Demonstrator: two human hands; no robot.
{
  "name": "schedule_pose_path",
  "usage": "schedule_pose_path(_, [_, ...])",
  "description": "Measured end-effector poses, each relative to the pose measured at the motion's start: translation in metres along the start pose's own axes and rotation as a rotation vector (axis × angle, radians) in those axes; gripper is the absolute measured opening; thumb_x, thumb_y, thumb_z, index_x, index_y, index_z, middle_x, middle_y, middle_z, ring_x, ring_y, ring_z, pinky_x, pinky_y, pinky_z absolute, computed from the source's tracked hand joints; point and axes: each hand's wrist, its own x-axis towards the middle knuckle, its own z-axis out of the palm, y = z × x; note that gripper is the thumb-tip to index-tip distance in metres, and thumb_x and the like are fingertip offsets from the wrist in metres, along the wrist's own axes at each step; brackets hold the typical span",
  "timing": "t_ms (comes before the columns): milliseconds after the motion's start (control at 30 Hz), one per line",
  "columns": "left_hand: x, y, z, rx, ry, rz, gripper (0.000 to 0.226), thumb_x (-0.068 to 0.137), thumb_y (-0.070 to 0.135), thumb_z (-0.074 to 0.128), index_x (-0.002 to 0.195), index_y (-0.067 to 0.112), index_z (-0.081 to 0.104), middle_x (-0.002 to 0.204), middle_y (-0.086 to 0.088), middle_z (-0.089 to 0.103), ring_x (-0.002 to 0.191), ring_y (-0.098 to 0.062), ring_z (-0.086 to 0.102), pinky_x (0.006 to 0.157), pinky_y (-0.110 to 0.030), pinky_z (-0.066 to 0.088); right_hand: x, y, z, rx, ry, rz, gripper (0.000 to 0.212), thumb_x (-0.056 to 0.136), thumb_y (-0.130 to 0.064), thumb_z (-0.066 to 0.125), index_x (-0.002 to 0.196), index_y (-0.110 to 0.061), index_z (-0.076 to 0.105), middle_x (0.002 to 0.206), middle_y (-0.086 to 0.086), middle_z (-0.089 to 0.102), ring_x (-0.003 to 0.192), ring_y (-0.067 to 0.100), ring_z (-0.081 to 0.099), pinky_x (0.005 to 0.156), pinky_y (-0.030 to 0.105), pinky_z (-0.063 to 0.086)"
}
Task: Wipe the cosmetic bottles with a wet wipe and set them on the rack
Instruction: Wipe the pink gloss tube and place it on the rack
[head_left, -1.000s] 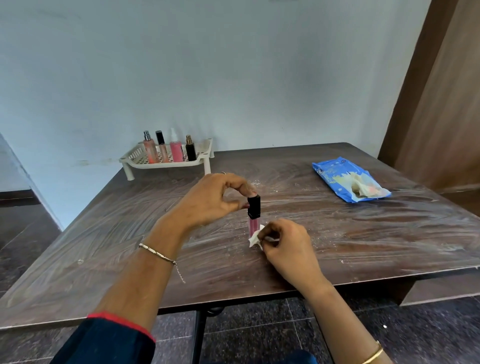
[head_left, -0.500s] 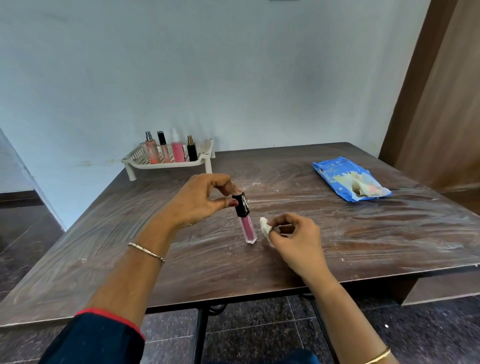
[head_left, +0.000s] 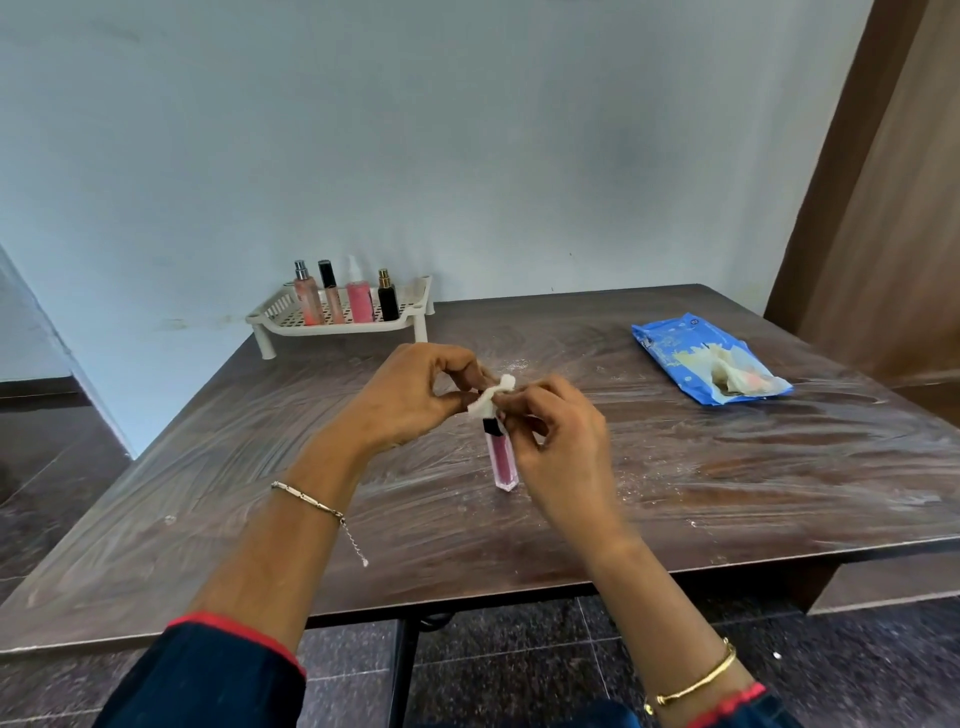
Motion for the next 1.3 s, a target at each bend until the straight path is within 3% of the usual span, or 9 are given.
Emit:
schedule_pose_path(167, [0.003, -0.015, -0.003, -0.009, 0.01, -0.053, 0.011, 0.079, 0.015, 0.074, 0.089, 0.015, 0.072, 0.1, 0.013, 0.072, 0.099, 0.002, 0.062, 0.083, -0.009, 0.037, -0.018, 0.009, 0.005, -0.117, -0.147, 0.025, 0.008, 0.079, -0.002, 0.07, 0.083, -0.009, 0.071, 0.079, -0.006, 0.058, 0.068, 0.009, 0.056, 0.061, 0.03, 0.051])
schedule_pose_path(300, [0.004, -0.018, -0.002, -0.039, 0.0, -0.076, 0.012, 0.08, 0.012, 0.073, 0.091, 0.016, 0.071, 0.1, 0.01, 0.072, 0.1, -0.003, 0.063, 0.092, -0.022, 0.043, -0.028, 0.019, 0.001, -0.218, -0.273, 0.102, 0.011, 0.079, -0.004, 0.07, 0.076, -0.015, 0.069, 0.076, -0.011, 0.054, 0.069, 0.007, 0.052, 0.062, 0.021, 0.045])
schedule_pose_path(500, [0.003, -0.01, -0.001, -0.082, -0.022, -0.056, 0.02, 0.081, 0.014, 0.072, 0.082, 0.033, 0.065, 0.102, 0.007, 0.072, 0.101, -0.008, 0.064, 0.096, -0.033, 0.048, -0.027, 0.019, -0.004, -0.267, -0.378, 0.153, 0.017, 0.079, -0.003, 0.066, 0.075, -0.02, 0.068, 0.081, -0.009, 0.058, 0.073, 0.007, 0.052, 0.06, 0.012, 0.034])
schedule_pose_path(633, [0.002, -0.01, -0.002, -0.093, -0.025, -0.071, 0.016, 0.08, 0.013, 0.072, 0.084, 0.028, 0.068, 0.101, 0.006, 0.072, 0.099, -0.008, 0.065, 0.097, -0.036, 0.05, -0.011, 0.012, -0.008, -0.172, -0.312, 0.167, 0.02, 0.077, -0.001, 0.068, 0.075, -0.021, 0.066, 0.078, -0.012, 0.06, 0.073, 0.004, 0.057, 0.062, 0.01, 0.042])
schedule_pose_path(800, [0.0, -0.007, -0.001, -0.094, -0.014, -0.04, 0.009, 0.081, 0.014, 0.072, 0.088, 0.018, 0.071, 0.097, 0.012, 0.072, 0.096, -0.003, 0.065, 0.095, -0.031, 0.05, 0.01, -0.005, -0.002, -0.09, -0.109, 0.021, 0.021, 0.081, 0.001, 0.065, 0.092, -0.016, 0.066, 0.093, -0.007, 0.064, 0.082, 0.008, 0.061, 0.074, 0.029, 0.055])
schedule_pose_path(933, [0.0, -0.007, 0.0, -0.088, -0.004, -0.032, 0.006, 0.082, 0.011, 0.071, 0.087, 0.014, 0.071, 0.098, 0.011, 0.072, 0.094, -0.003, 0.066, 0.096, -0.028, 0.049, 0.006, -0.003, 0.002, -0.124, 0.0, -0.117, 0.017, 0.079, 0.0, 0.069, 0.095, -0.007, 0.071, 0.103, 0.0, 0.065, 0.086, 0.011, 0.063, 0.076, 0.023, 0.054])
schedule_pose_path(1167, [0.001, -0.013, 0.002, -0.107, 0.026, -0.044, 0.012, 0.081, 0.008, 0.072, 0.092, 0.012, 0.071, 0.1, 0.011, 0.072, 0.096, 0.0, 0.065, 0.094, -0.025, 0.05, -0.017, 0.009, 0.001, -0.204, -0.144, -0.05, 0.007, 0.079, -0.003, 0.07, 0.08, -0.01, 0.069, 0.081, -0.007, 0.057, 0.063, 0.008, 0.053, 0.055, 0.021, 0.044])
schedule_pose_path(1300, [0.001, -0.012, 0.005, -0.117, 0.016, -0.046, 0.014, 0.081, 0.006, 0.071, 0.094, 0.012, 0.071, 0.1, 0.012, 0.071, 0.095, 0.0, 0.065, 0.094, -0.026, 0.049, -0.022, 0.011, -0.002, -0.221, -0.185, 0.011, 0.008, 0.078, -0.003, 0.07, 0.077, -0.01, 0.069, 0.075, -0.01, 0.051, 0.061, 0.008, 0.048, 0.053, 0.018, 0.037])
